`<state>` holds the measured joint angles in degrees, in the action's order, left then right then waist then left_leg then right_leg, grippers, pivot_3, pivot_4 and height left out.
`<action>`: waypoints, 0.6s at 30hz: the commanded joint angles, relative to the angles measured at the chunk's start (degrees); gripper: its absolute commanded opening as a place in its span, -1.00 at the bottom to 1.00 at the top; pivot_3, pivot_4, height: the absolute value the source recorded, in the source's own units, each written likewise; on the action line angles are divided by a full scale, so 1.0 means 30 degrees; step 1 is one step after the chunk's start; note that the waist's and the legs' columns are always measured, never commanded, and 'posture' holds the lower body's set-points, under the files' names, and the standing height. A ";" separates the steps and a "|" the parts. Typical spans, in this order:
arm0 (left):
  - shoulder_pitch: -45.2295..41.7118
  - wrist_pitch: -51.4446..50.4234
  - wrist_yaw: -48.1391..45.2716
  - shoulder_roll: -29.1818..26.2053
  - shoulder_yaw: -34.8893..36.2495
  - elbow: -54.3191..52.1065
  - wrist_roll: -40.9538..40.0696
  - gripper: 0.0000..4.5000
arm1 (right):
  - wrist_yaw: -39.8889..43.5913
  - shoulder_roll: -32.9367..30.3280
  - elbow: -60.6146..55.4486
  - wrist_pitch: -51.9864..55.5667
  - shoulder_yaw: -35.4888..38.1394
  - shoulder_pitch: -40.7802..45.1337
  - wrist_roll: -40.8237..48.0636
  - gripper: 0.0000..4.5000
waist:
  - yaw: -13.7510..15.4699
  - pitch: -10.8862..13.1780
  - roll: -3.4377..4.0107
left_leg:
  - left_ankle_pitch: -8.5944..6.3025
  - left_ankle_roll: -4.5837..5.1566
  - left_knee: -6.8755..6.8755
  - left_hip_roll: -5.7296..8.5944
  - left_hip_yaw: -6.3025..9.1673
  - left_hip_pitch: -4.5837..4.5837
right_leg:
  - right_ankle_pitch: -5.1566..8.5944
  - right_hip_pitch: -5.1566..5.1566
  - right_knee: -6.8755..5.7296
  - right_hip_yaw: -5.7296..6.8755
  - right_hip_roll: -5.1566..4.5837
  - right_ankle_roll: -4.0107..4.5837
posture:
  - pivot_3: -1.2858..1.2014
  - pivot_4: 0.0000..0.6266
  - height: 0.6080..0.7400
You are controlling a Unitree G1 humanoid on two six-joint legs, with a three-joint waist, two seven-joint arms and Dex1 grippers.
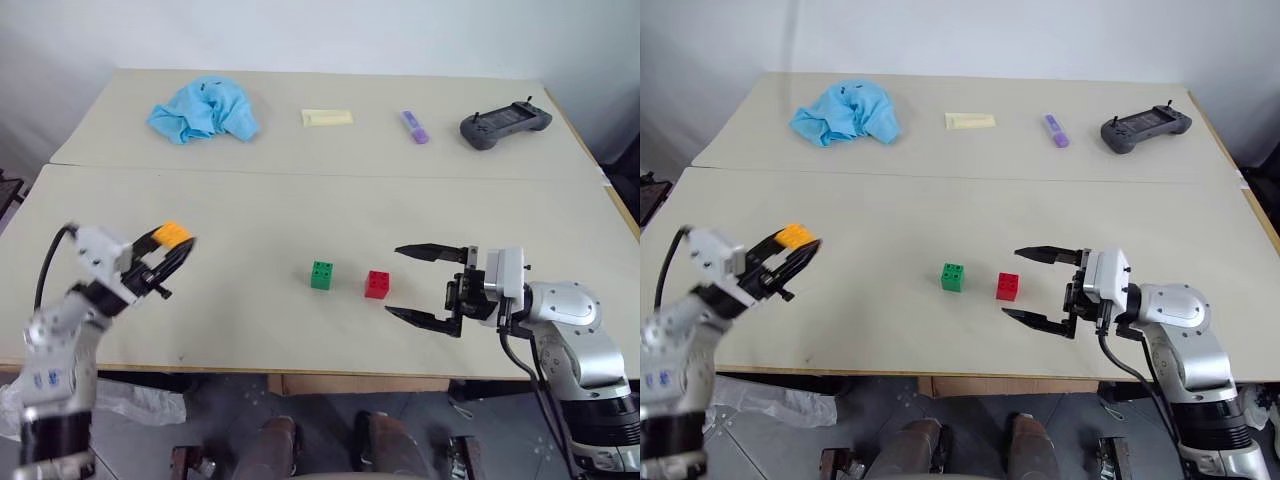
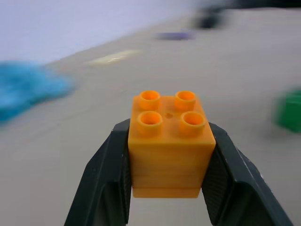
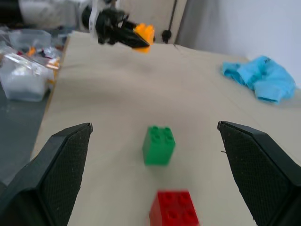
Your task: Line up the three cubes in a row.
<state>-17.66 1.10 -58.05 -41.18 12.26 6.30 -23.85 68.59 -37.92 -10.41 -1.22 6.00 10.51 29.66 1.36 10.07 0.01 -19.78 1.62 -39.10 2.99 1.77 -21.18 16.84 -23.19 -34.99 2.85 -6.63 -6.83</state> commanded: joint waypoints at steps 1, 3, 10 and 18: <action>-0.1883 0.2282 -0.4777 -0.0053 -0.2715 0.3376 0.1240 -0.32 | 0.0015 -0.0332 0.0082 -0.0528 0.0837 -0.0338 -0.0020 1.00 | -0.0179 -0.0031 0.0058 | -0.0004 0.0007 0.0021 0.0001 -0.0010 0.0002 | -0.0004 -0.0001 -0.0024 0.0007 0.0008 -0.0007 | 0.03 -0.52 1.00; -0.4361 0.3943 -0.6936 0.0781 -0.4063 0.6767 0.2023 -0.32 | -0.0302 -0.0351 -0.0016 -0.0693 0.1223 -0.0838 -0.0175 1.00 | -0.0314 -0.0027 0.0050 | -0.0008 0.0017 0.0040 -0.0007 -0.0060 -0.0006 | -0.0008 -0.0039 -0.0040 0.0071 0.0043 -0.0016 | 0.03 -0.52 1.00; -0.9133 0.7814 -0.8641 0.2937 -0.5520 1.5289 0.4267 -0.32 | -0.1832 -0.0277 -0.2130 -0.0514 0.2072 -0.3133 -0.0277 1.00 | -0.0337 0.0007 -0.0007 | 0.0006 0.0041 -0.0006 -0.0008 -0.0132 -0.0036 | -0.0006 -0.0091 -0.0148 0.0107 0.0110 -0.0027 | 0.03 -0.52 1.00; -1.0565 0.8789 -0.8935 0.3636 -0.5213 1.8720 0.5011 -0.32 | -0.3033 -0.0377 -0.3494 -0.0453 0.2785 -0.4989 -0.0300 1.00 | -0.0053 0.0011 -0.0015 | 0.0005 0.0069 -0.0027 0.0001 -0.0174 -0.0020 | -0.0016 -0.0096 -0.0173 0.0051 0.0102 -0.0045 | 0.03 -0.52 1.00</action>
<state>-48.93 27.07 -84.48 -29.92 -4.27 61.36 -9.42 60.23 -38.52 -18.78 -2.32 12.36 -3.99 28.26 1.20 10.10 -0.03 -19.76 1.83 -39.19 2.99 1.22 -21.22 16.79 -23.48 -35.52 2.98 -6.33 -6.98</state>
